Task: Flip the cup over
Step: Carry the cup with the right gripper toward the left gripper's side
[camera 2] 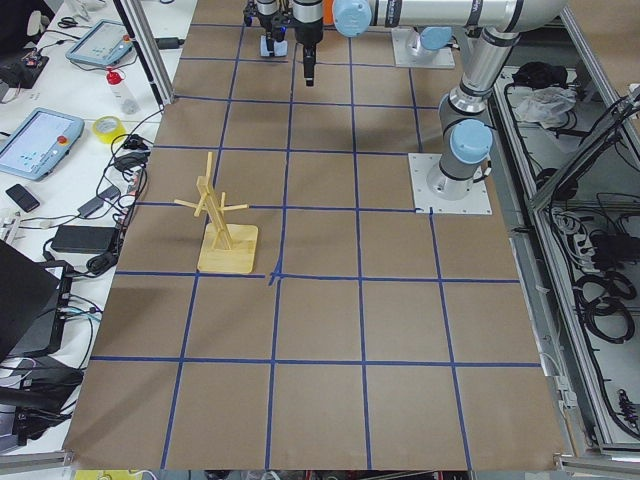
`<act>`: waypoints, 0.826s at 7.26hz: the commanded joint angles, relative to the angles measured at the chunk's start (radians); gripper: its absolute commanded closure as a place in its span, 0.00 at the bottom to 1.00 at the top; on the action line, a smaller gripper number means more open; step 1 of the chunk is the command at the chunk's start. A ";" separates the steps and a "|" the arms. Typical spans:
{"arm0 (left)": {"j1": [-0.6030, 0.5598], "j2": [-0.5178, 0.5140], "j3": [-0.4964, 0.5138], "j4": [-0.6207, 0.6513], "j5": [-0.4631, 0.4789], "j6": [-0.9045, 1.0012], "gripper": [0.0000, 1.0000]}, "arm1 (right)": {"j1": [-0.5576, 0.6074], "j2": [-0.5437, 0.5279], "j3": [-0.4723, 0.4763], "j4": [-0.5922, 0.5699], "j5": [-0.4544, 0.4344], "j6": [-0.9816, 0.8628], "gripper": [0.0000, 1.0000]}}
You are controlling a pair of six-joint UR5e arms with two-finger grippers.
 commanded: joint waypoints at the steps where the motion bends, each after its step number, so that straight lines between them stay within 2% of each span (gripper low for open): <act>1: 0.000 0.000 0.000 0.000 0.002 0.000 0.00 | 0.003 -0.003 -0.023 0.021 -0.051 -0.071 0.78; 2: 0.000 0.002 0.000 0.000 0.002 0.002 0.00 | 0.008 -0.010 -0.030 0.055 -0.063 -0.193 0.78; 4: 0.000 0.000 0.000 0.002 0.002 0.000 0.00 | 0.044 -0.013 -0.118 0.196 -0.128 -0.495 0.82; 5: 0.000 0.002 0.002 0.002 0.002 0.002 0.00 | 0.067 -0.014 -0.157 0.260 -0.118 -0.595 0.82; 6: 0.000 0.002 0.002 0.003 0.002 0.003 0.00 | 0.101 -0.013 -0.166 0.259 -0.122 -0.718 0.85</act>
